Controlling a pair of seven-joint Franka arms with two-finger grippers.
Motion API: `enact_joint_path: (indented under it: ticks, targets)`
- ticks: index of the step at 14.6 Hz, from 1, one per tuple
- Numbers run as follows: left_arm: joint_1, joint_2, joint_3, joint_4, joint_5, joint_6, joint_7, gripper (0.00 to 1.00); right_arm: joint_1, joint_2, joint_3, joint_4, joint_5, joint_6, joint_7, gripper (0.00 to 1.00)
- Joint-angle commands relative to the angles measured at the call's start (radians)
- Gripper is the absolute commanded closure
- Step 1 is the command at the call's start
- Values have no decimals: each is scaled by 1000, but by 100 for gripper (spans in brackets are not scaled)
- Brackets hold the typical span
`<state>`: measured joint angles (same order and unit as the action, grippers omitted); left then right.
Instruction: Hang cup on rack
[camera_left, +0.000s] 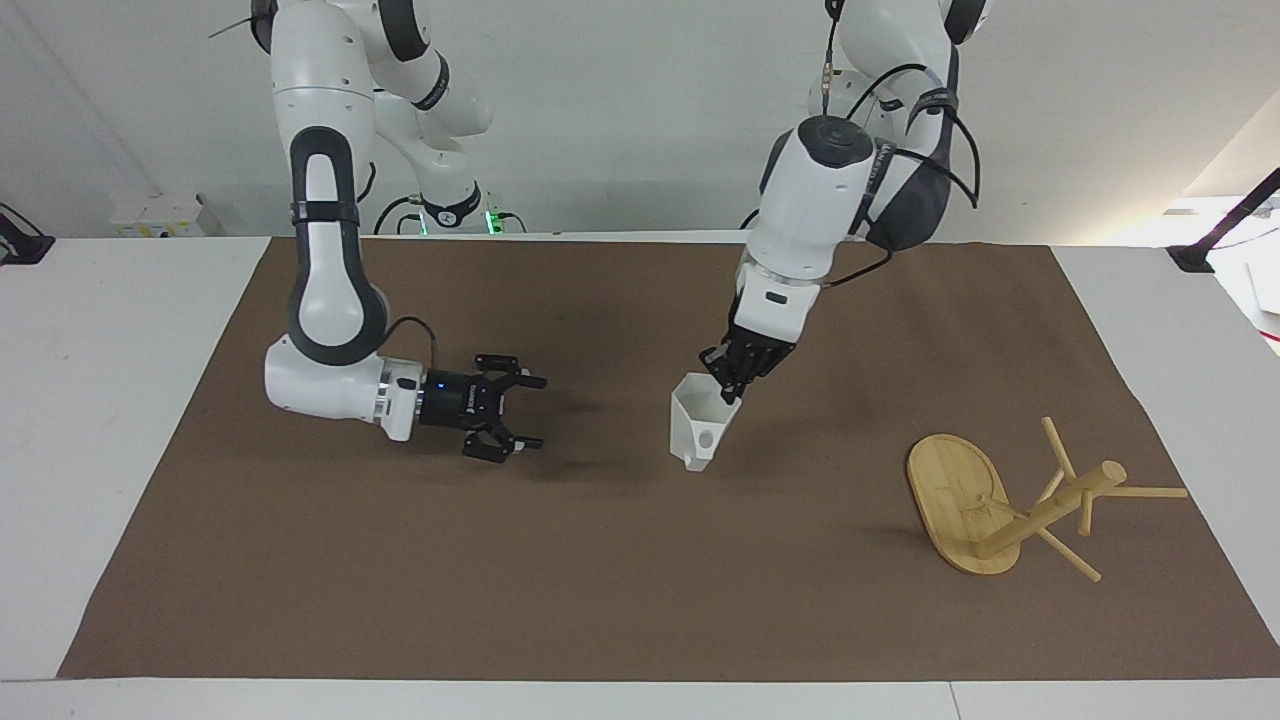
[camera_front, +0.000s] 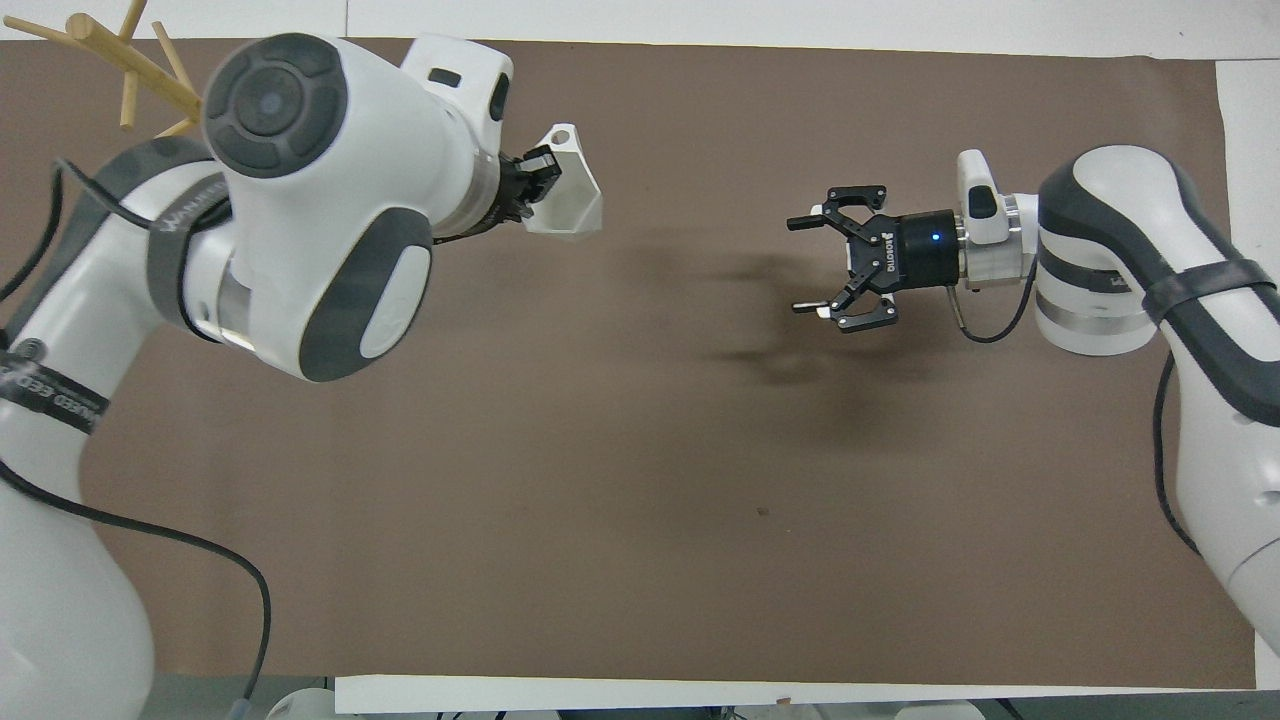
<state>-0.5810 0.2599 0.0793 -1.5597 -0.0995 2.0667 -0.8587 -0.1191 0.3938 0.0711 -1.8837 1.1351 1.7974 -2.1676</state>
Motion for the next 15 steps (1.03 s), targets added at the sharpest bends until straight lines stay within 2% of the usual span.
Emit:
enact_joint_path:
  ticks: [1, 2, 4, 6, 7, 9, 11, 13, 15]
  targets:
    - [117, -97, -9, -69, 0, -17, 82, 100, -75, -160, 9, -6, -272, -29, 193, 0]
    - [157, -116, -10, -98, -18, -16, 105, 100, -97, -226, 7, -5, -382, -47, 285, 0]
    - [220, -157, -9, -199, -145, 28, 160, 100, -135, -318, 7, 12, -541, -97, 466, 0]
    - [269, -229, -9, -387, -221, 209, 335, 100, -136, -361, 9, 70, -697, -142, 648, 0]
    - [285, -255, -7, -457, -270, 269, 392, 100, -128, -381, 16, 110, -825, -156, 780, 0]
    - [320, -258, -9, -485, -290, 299, 469, 100, -126, -401, 21, 167, -957, -222, 993, 0]
    - [355, -257, -9, -510, -330, 335, 570, 100, -128, -401, 19, 216, -986, -280, 1161, 0]
    - [383, -260, -7, -523, -444, 358, 700, 100, -128, -401, 21, 277, -1049, -331, 1341, 0]
    - [386, -257, -7, -525, -508, 412, 756, 100, -125, -398, 22, 355, -1080, -442, 1554, 0]
